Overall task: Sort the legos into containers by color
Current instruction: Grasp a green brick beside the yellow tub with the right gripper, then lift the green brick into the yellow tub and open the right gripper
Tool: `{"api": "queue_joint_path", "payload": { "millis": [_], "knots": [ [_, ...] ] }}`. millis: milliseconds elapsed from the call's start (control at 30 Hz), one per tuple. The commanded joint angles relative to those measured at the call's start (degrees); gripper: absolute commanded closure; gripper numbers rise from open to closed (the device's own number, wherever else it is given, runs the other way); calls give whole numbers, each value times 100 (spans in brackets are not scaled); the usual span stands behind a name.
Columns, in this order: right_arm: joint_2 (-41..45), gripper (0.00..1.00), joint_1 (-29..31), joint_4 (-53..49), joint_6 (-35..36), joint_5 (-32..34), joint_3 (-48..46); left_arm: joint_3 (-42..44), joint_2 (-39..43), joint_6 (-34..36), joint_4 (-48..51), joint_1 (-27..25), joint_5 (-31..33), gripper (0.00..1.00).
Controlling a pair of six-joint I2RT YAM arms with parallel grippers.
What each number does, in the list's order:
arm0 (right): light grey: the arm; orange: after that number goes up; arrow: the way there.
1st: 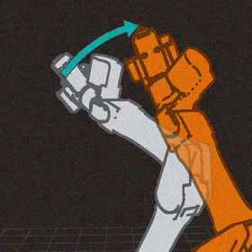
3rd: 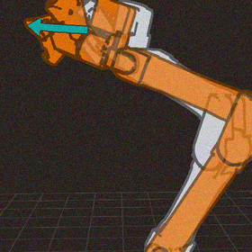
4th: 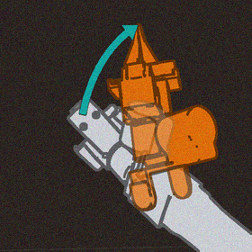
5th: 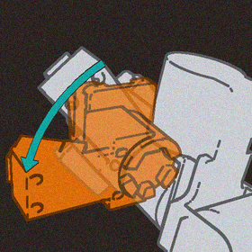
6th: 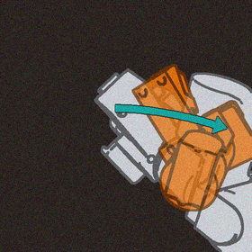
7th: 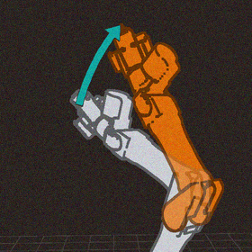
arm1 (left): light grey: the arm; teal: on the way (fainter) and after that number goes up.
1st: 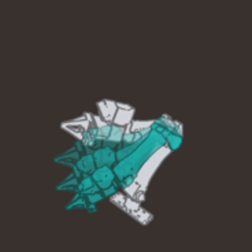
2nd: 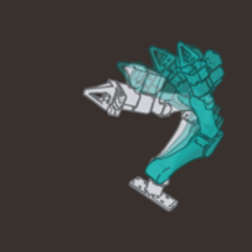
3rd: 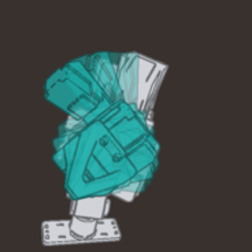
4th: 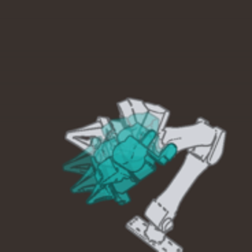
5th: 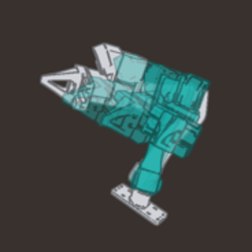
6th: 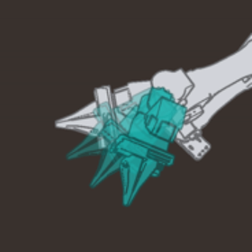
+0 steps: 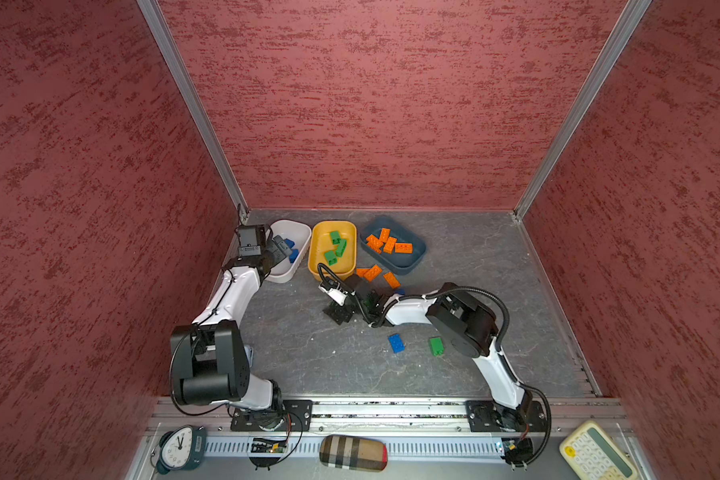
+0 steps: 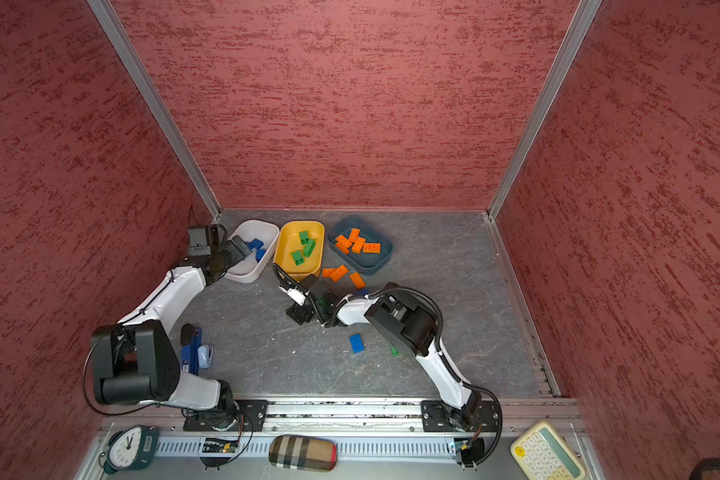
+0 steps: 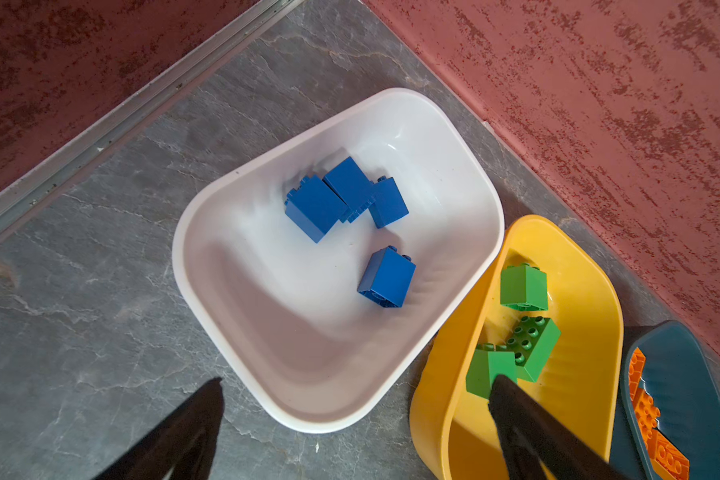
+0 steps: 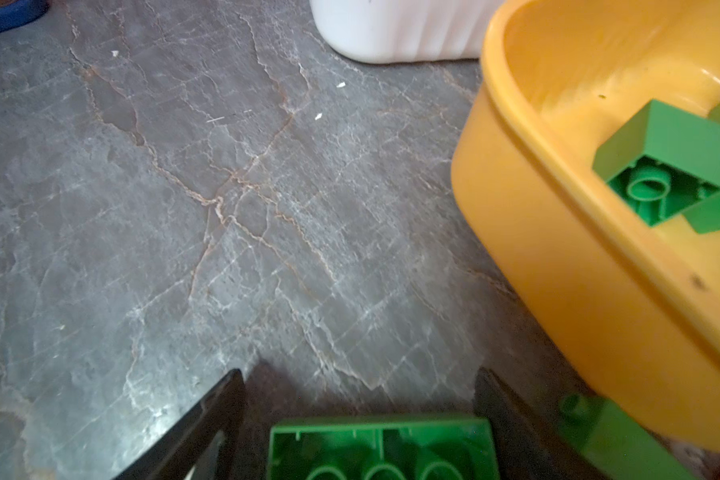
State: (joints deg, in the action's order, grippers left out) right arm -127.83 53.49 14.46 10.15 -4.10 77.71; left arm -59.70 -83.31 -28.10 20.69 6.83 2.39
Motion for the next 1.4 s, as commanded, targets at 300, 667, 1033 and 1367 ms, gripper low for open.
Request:
{"api": "queue_joint_path", "payload": {
  "millis": [300,667,1033,1367],
  "knots": [
    [382,40,12,12,394,-106,-468,423,962,-226,197,-40,-192,1],
    [1111,46,12,1142,-41,143,-1065,346,1003,-231,158,23,-42,1],
    [1304,48,-269,1784,-654,223,-664,520,1154,-231,207,86,29,0],
    [-127,47,-945,225,-1234,-407,1547,515,1268,-214,339,176,7,0]
  ]
}}
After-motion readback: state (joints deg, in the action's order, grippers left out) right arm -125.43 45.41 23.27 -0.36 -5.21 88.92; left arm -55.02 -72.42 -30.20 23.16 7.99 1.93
